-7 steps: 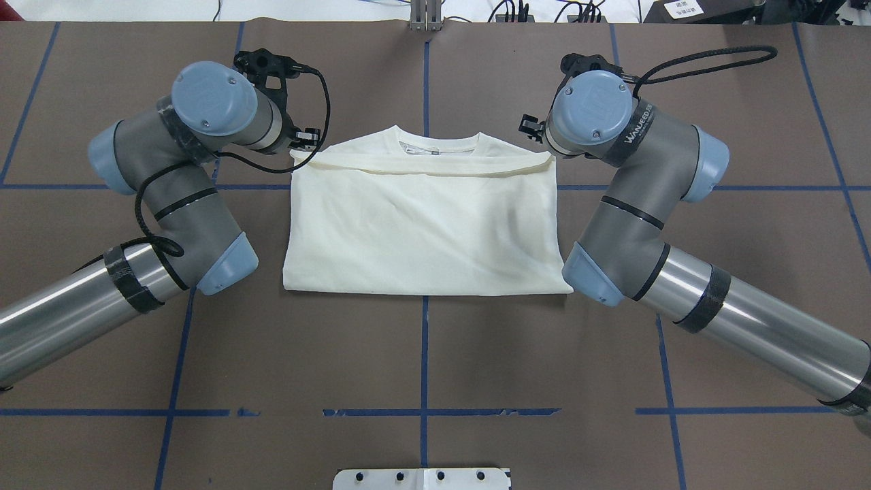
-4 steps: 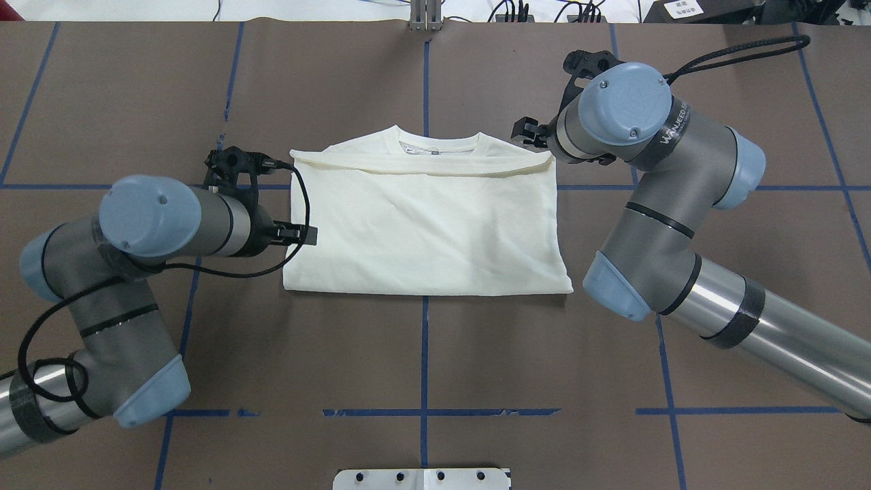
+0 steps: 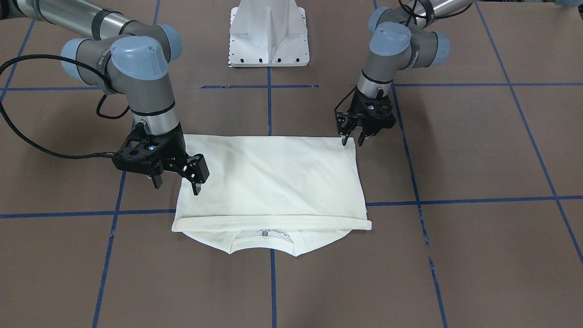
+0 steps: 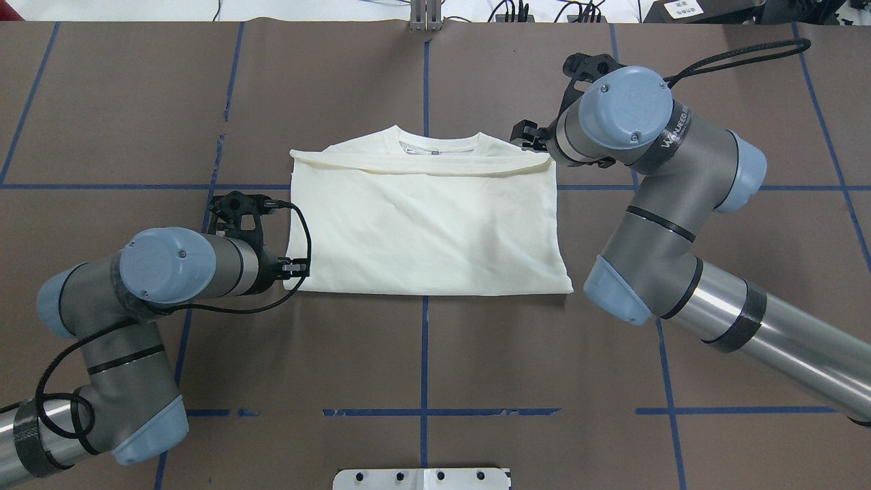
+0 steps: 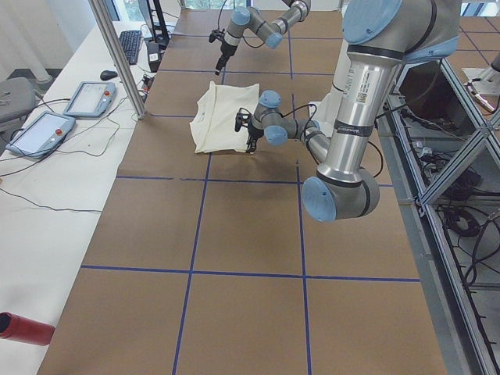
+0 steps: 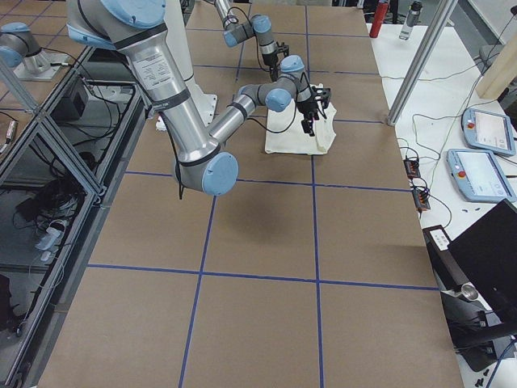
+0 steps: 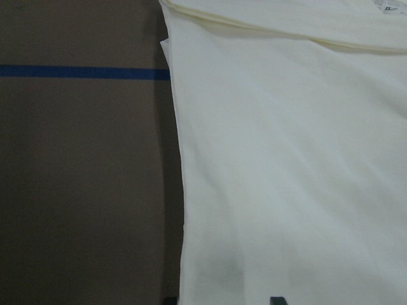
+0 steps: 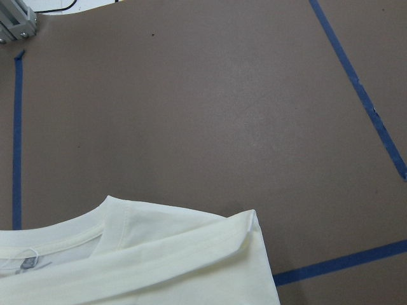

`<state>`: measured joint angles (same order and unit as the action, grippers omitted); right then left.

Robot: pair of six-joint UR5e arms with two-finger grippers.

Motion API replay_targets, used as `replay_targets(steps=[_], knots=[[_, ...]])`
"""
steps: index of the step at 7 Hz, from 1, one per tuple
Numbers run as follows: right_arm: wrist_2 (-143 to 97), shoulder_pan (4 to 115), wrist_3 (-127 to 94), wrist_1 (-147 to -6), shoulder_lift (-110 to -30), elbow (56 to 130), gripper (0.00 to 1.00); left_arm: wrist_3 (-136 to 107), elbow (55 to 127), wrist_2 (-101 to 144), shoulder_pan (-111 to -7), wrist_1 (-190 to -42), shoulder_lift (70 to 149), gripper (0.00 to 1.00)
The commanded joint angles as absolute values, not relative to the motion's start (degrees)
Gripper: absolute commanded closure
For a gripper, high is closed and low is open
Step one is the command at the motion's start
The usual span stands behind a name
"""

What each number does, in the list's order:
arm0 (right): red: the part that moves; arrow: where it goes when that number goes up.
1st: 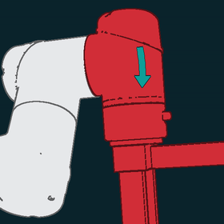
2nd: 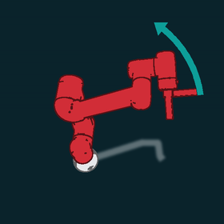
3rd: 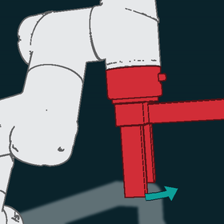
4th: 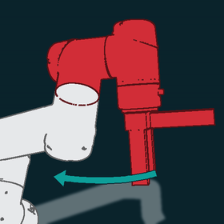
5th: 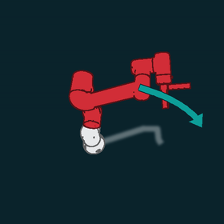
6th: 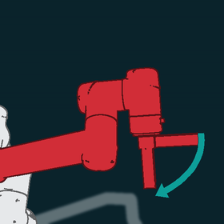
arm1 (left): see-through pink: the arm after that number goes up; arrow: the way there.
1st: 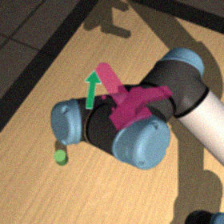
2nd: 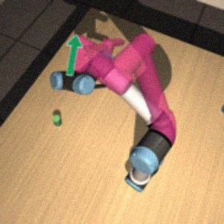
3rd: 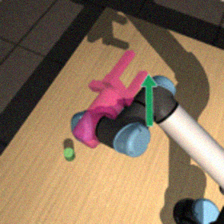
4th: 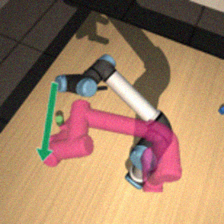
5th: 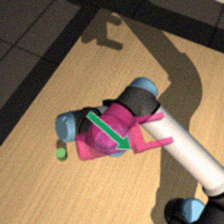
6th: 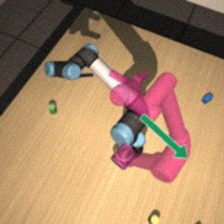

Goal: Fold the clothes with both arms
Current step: 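Lower the left gripper to the shirt's side edge and grasp it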

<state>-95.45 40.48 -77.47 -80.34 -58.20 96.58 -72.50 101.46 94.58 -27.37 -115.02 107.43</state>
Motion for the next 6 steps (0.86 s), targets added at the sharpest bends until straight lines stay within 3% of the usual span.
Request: replay_targets(steps=[1,3,5,6], knots=[[-95.4,40.3,-77.5,-80.3,-58.3,96.5,0.0,-72.6,100.1,94.6,-27.2,-116.1,107.8,0.51],[-95.4,40.3,-77.5,-80.3,-58.2,96.5,0.0,-72.7,100.2,94.6,-27.0,-116.1,107.7,0.56],[-95.4,40.3,-77.5,-80.3,-58.2,96.5,0.0,-72.9,100.4,94.6,-26.0,-116.1,107.7,0.69],[-95.4,40.3,-77.5,-80.3,-58.3,96.5,0.0,-74.2,100.5,94.7,-25.8,-116.1,107.7,0.86]])
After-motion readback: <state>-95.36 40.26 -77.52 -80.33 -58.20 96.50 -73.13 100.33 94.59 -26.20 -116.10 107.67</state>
